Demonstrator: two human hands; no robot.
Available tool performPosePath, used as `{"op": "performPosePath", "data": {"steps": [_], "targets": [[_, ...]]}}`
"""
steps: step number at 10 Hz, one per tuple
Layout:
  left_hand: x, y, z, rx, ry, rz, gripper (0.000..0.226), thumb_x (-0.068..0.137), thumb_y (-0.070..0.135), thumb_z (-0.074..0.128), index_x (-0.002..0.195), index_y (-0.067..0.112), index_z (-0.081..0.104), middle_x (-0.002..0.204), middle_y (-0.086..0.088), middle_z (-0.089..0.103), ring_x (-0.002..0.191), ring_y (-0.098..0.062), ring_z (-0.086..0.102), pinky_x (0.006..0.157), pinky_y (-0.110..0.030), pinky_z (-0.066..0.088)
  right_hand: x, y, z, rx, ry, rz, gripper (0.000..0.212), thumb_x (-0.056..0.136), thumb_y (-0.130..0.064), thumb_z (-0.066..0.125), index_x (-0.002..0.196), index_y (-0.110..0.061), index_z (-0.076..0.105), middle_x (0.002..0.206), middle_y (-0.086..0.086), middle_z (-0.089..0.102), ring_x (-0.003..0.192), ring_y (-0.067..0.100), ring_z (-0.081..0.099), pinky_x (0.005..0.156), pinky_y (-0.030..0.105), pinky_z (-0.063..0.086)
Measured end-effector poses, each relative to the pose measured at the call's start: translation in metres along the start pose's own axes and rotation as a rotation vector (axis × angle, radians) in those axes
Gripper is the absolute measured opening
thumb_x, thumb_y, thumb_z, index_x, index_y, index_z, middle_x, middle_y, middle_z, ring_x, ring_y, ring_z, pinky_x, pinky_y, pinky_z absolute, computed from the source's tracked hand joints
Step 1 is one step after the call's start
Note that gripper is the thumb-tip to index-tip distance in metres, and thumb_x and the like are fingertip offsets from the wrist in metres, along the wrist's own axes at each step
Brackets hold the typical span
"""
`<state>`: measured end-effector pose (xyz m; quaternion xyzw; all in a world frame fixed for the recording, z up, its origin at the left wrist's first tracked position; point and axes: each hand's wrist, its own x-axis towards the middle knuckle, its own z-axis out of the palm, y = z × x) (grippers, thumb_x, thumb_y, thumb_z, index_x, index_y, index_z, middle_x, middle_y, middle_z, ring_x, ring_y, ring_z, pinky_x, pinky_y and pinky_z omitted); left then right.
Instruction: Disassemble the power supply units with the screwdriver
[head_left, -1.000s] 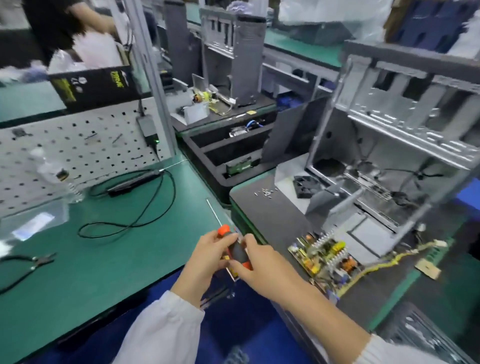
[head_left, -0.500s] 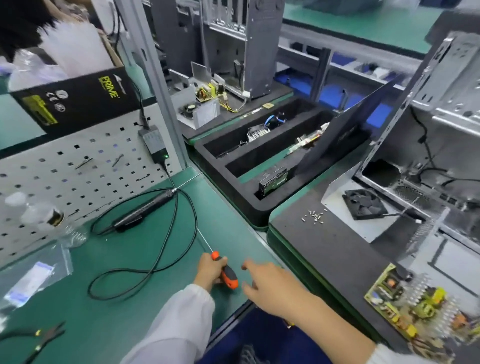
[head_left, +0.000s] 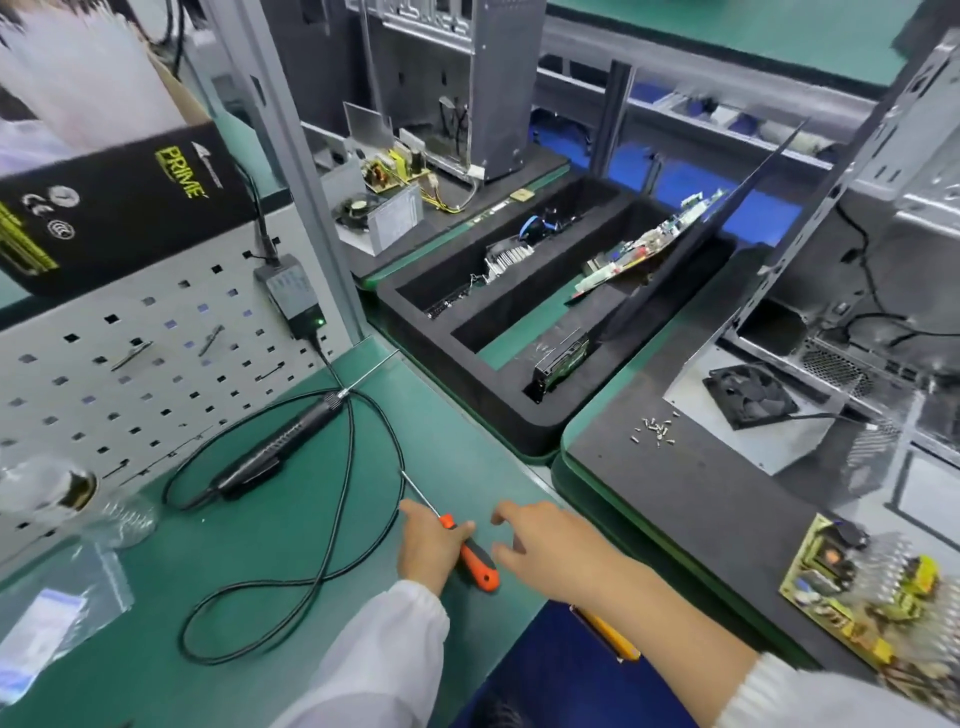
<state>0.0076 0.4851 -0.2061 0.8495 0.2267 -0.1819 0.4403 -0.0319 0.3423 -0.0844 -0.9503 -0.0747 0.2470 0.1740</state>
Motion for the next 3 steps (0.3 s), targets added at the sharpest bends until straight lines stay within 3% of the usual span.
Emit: {"op": "performPosePath", "data": {"steps": [1, 2, 3], "targets": [[-0.006, 0.022, -0.006, 0.03, 0.04, 0.094, 0.048, 0.082, 0.024, 0.074, 0.097, 0.008, 0.031, 0.099, -0.016, 0.056, 0.096, -0.035, 0.059, 0.08, -0.039, 0.046, -0.003, -0.001, -0.006, 0.019, -0.004, 0.02, 0.04, 0.095, -0.036, 0.043, 0.132, -0.021, 0.045, 0.114, 0.008, 0.063, 0.105, 0.028, 0.058, 0.08, 0.034, 0.044], [-0.016, 0.065, -0.006, 0.058, -0.094, 0.233, 0.031, 0.09, 0.027, 0.066, 0.094, 0.01, 0.041, 0.086, -0.005, 0.052, 0.086, -0.026, 0.053, 0.071, -0.029, 0.037, -0.015, 0.007, -0.018, 0.009, 0.043, 0.035, 0.04, 0.096, -0.038, 0.043, 0.133, -0.023, 0.045, 0.118, 0.007, 0.061, 0.107, 0.028, 0.057, 0.085, 0.035, 0.046], [-0.042, 0.109, -0.005, 0.042, -0.384, 0.364, 0.023, 0.095, 0.028, 0.06, 0.083, 0.01, 0.052, 0.063, 0.002, 0.05, 0.057, -0.012, 0.051, 0.05, -0.019, 0.038, -0.04, 0.022, -0.032, 0.082, 0.098, 0.07, 0.036, 0.096, -0.037, 0.044, 0.129, -0.023, 0.046, 0.116, 0.007, 0.06, 0.103, 0.028, 0.058, 0.08, 0.036, 0.046]]}}
